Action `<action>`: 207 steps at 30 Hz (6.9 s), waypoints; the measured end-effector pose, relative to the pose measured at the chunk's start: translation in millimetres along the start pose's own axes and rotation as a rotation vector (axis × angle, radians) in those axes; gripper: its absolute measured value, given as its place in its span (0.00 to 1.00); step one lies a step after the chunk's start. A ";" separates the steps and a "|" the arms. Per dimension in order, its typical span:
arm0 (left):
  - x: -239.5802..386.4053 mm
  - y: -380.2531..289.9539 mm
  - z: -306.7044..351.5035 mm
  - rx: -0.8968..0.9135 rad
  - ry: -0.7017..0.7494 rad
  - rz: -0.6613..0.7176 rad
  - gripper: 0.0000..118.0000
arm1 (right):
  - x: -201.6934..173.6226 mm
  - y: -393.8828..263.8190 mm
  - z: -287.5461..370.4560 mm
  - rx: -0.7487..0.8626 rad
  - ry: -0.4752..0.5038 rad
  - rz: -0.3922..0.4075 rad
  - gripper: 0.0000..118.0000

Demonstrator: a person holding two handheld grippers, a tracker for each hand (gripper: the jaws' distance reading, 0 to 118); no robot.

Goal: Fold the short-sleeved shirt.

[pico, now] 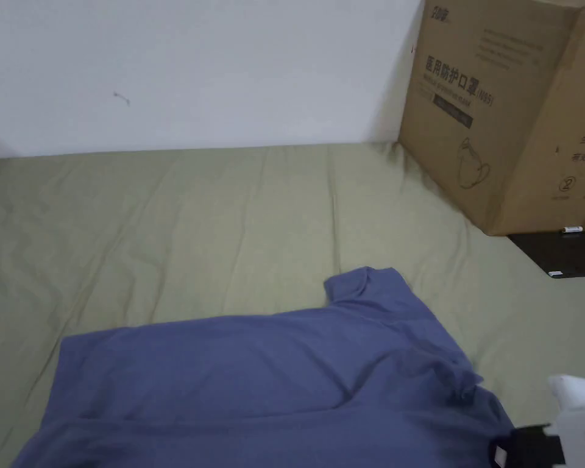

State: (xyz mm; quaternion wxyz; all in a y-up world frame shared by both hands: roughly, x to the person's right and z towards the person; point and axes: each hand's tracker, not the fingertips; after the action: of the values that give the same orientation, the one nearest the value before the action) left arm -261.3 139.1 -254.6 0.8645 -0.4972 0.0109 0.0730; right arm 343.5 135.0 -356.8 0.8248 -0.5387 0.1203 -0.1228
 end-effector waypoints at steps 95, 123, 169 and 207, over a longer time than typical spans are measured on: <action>-21.1 188.2 -79.7 0.334 -0.106 -0.016 0.01 | -44.6 210.0 -47.4 0.475 -0.073 0.039 0.02; 20.6 35.6 25.7 0.570 -0.144 0.072 0.98 | -110.4 2.8 34.8 0.665 -0.113 0.280 0.87; -117.5 18.8 -161.2 -0.043 -0.784 0.531 0.04 | -201.8 -1.3 0.0 0.703 -0.024 0.331 0.00; 61.7 100.7 -65.6 0.045 -0.320 0.089 0.99 | -143.5 -11.8 19.0 0.672 0.049 0.182 0.00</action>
State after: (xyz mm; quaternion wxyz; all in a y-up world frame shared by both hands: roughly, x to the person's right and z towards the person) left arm -210.5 139.5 -379.8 0.8619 -0.4590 -0.1031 0.1891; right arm 213.8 194.4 -329.2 0.9604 -0.2212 0.1405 -0.0944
